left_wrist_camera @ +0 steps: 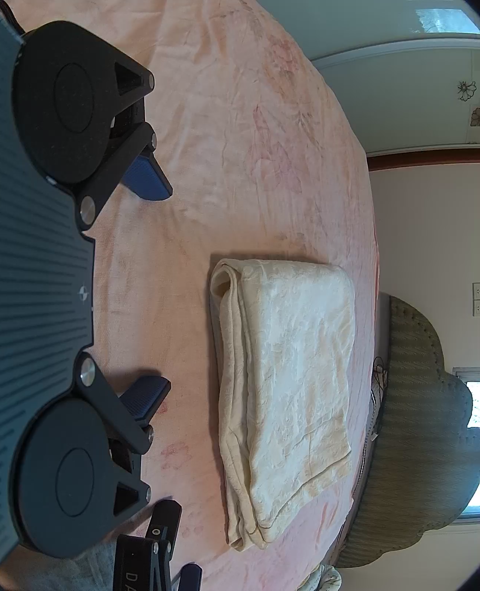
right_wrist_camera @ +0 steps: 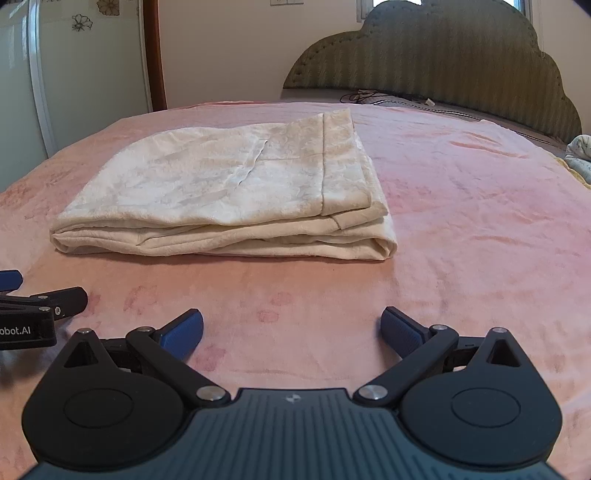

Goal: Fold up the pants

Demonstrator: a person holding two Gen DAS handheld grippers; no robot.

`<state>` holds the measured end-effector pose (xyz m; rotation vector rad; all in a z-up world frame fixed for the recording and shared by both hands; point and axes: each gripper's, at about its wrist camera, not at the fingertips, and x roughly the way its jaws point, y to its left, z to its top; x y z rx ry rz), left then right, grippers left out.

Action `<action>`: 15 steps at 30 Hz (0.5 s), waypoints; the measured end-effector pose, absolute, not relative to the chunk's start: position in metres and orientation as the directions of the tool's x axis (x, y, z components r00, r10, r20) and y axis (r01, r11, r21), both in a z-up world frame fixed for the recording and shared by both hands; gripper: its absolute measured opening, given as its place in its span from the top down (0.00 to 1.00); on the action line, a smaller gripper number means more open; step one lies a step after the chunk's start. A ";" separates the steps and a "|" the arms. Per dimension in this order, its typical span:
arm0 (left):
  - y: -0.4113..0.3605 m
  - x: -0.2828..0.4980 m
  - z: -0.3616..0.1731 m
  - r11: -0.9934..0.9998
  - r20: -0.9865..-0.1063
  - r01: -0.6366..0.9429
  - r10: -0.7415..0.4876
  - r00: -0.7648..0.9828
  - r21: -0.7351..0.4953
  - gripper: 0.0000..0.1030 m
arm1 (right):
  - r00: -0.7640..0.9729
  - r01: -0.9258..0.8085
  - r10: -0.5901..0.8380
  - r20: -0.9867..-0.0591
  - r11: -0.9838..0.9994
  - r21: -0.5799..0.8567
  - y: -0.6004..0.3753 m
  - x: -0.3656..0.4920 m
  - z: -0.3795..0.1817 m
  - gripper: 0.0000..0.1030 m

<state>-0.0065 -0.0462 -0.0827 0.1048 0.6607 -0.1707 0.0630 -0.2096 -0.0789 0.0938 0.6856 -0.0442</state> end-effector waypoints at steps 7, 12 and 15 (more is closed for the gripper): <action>-0.046 -0.007 -0.083 0.981 -0.618 0.191 -0.124 0.776 0.043 0.00 | 0.774 0.071 -0.003 -0.634 0.994 0.082 -0.211 0.063 -0.079 0.00; -0.046 -0.007 -0.083 0.981 -0.618 0.191 -0.124 0.776 0.043 0.00 | 0.773 0.072 -0.004 -0.634 0.994 0.081 -0.210 0.063 -0.078 0.00; -0.046 -0.007 -0.083 0.981 -0.618 0.191 -0.124 0.776 0.043 0.00 | 0.773 0.071 -0.003 -0.634 0.994 0.082 -0.210 0.063 -0.079 0.00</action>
